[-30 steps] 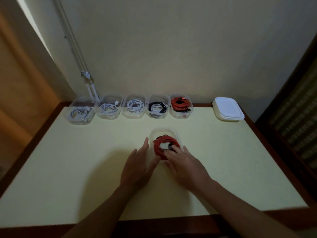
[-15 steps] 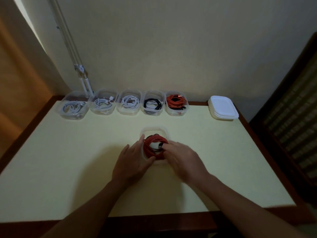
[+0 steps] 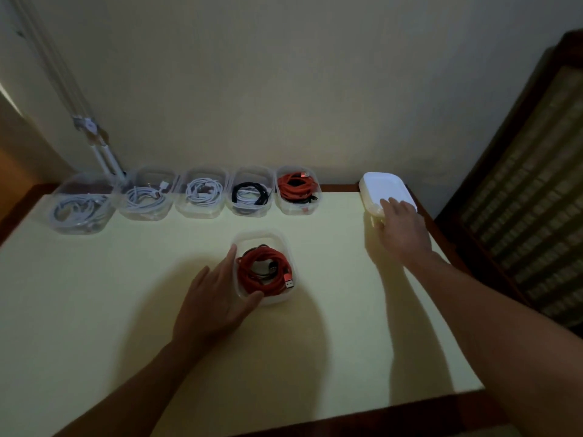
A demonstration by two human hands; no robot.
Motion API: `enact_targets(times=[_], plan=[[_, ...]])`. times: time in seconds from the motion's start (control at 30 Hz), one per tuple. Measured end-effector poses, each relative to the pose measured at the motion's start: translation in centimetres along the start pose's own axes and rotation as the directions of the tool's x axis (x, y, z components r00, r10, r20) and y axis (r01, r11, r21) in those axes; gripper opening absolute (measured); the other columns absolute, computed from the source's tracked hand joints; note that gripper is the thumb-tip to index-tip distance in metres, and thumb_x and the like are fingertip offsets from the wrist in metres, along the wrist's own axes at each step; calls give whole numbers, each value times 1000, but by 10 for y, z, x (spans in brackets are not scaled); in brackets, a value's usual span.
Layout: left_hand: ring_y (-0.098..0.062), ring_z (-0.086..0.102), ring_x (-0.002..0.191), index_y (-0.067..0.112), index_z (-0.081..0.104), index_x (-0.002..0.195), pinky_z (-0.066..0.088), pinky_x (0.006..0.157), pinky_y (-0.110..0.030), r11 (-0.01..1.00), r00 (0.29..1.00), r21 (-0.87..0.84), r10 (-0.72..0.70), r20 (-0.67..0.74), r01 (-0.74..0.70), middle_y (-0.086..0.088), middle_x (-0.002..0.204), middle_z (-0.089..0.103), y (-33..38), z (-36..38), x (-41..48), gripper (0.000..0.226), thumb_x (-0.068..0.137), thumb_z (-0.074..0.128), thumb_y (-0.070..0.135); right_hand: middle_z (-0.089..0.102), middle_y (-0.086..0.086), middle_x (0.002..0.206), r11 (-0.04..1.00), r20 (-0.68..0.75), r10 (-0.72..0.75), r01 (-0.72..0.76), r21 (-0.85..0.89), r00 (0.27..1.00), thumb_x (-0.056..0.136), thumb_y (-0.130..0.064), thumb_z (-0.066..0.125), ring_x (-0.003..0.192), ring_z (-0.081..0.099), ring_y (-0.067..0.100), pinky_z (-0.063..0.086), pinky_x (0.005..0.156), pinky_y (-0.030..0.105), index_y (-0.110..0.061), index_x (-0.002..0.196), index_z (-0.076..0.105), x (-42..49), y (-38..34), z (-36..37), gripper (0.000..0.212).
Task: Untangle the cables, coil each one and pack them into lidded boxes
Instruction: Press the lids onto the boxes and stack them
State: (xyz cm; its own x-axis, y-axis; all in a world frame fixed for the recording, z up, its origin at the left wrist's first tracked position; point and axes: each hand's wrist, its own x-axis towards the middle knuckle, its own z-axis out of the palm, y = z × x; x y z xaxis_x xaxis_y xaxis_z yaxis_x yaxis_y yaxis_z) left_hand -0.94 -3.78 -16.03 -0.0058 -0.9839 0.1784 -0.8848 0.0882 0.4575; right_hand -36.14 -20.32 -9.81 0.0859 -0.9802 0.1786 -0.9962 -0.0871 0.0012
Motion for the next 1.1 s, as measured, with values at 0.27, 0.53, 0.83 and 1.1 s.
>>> enact_targets(times=[0.27, 0.53, 0.83, 1.1], plan=[[-23, 48, 131, 15, 11, 160, 36, 112, -47, 1000, 999, -13, 25, -30, -25, -2, 154, 43, 2, 3, 15, 105, 81, 34, 80, 65, 12, 114, 998, -12, 45, -45, -47, 999, 97, -8, 47, 103, 61, 36, 53, 86, 43, -13, 127, 61, 26, 15, 8, 33], [-20, 50, 117, 13, 17, 159, 43, 101, -43, 997, 995, -11, 69, -76, -70, -8, 142, 57, 5, 5, 24, 100, 82, 40, 74, 63, 12, 120, 997, 14, 26, -25, -68, 1000, 96, -6, 43, 110, 54, 36, 51, 86, 46, -14, 126, 58, 43, 21, 11, 35], [-20, 53, 110, 13, 19, 158, 45, 96, -43, 997, 993, -6, 76, -91, -77, -9, 133, 62, 6, 5, 24, 98, 83, 41, 72, 68, 12, 105, 992, -94, -56, 44, -120, 994, 99, -17, 48, 97, 57, 37, 46, 84, 44, -12, 110, 64, 58, 32, 18, 20], [-22, 52, 116, 13, 16, 159, 44, 103, -44, 999, 996, 2, 47, -77, -47, -8, 138, 59, 2, 9, 25, 102, 82, 37, 77, 69, 8, 110, 993, -214, -117, 108, -56, 970, 99, -20, 52, 105, 54, 34, 37, 87, 44, -15, 107, 65, 48, 37, 20, 16]])
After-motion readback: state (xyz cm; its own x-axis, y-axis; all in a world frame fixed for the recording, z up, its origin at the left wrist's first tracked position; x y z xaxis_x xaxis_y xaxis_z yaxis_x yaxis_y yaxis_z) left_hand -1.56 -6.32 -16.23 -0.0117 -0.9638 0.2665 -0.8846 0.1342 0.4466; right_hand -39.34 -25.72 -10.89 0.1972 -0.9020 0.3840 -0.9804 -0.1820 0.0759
